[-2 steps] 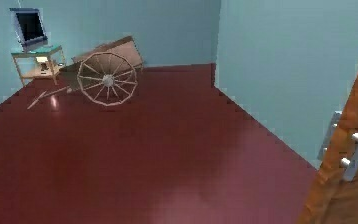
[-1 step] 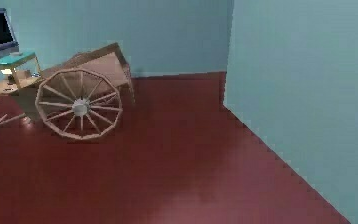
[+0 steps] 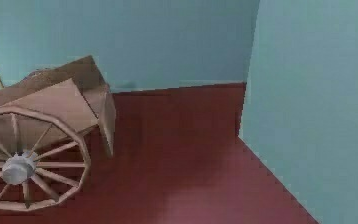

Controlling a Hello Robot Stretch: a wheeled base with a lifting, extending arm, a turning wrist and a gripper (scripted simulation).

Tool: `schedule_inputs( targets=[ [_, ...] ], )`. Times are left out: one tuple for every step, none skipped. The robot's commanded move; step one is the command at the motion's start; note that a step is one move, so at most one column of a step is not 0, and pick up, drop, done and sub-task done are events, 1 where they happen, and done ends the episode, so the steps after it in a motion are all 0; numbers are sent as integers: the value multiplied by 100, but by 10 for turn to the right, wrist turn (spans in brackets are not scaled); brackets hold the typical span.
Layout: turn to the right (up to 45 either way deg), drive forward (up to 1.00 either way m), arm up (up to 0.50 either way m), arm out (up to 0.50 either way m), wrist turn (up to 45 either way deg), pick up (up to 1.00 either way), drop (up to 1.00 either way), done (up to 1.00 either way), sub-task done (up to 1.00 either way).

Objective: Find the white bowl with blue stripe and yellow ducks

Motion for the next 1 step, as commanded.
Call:
schedule_inputs(
  targets=[
    [0,100,0,0,0,0,0,0,0]
  ],
)
